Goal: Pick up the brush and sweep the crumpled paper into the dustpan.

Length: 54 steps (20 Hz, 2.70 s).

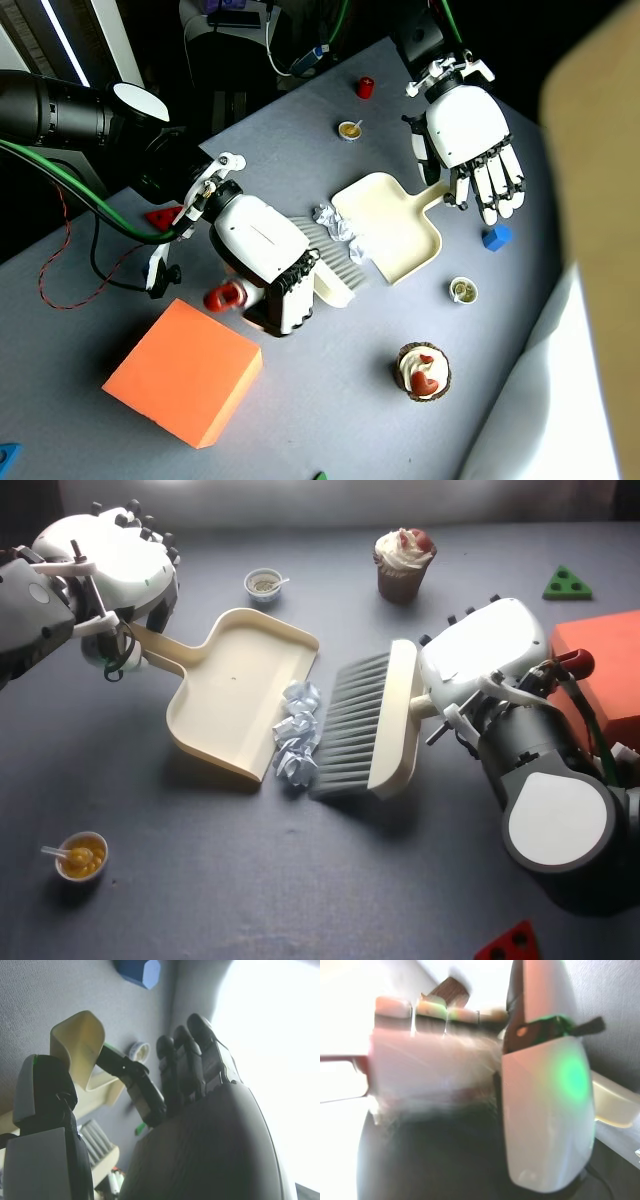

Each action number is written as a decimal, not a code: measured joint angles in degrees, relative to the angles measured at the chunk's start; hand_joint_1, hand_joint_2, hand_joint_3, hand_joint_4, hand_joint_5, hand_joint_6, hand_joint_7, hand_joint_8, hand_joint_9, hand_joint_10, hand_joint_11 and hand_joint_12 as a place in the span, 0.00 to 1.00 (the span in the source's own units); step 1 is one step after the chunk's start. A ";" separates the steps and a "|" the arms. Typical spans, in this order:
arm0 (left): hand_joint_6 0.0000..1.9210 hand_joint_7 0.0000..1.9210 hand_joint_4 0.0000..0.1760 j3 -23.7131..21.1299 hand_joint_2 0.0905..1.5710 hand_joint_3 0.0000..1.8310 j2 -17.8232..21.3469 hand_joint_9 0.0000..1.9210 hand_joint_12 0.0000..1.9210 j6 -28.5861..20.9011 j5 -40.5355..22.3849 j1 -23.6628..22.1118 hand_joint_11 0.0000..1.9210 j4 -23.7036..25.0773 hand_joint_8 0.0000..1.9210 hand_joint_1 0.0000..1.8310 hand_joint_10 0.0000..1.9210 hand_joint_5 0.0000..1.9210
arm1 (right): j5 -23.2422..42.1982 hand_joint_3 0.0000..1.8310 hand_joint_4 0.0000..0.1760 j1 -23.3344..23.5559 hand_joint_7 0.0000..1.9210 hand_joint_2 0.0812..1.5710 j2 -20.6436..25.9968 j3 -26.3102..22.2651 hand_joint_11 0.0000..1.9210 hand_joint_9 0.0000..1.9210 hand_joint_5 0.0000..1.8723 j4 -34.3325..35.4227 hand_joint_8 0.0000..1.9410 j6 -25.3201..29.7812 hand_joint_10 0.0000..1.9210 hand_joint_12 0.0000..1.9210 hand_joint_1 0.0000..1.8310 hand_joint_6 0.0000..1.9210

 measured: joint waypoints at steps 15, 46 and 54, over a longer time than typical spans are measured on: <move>0.52 0.17 0.00 -0.04 0.70 0.00 0.00 0.11 0.28 0.00 -0.37 -0.31 0.00 0.04 0.00 0.59 0.00 0.51 | 6.51 0.00 1.00 10.49 0.56 0.70 6.01 -3.21 0.69 0.63 0.57 5.99 1.00 -14.93 1.00 1.00 0.80 1.00; 0.49 0.18 0.00 -2.84 0.69 0.00 2.10 0.13 0.32 0.35 -1.99 2.08 0.01 -2.10 0.00 0.60 0.00 0.52 | -12.24 0.00 1.00 12.50 0.57 0.72 -12.28 1.40 0.70 0.64 0.55 14.27 1.00 -54.38 1.00 1.00 0.87 1.00; 0.48 0.18 0.19 -2.84 0.68 0.00 1.84 0.14 0.33 0.37 -2.32 1.95 0.02 -1.66 0.00 0.59 0.00 0.53 | -12.72 0.00 1.00 12.85 0.58 0.73 -18.82 7.89 0.69 0.65 0.54 12.52 1.00 -52.15 1.00 1.00 0.86 1.00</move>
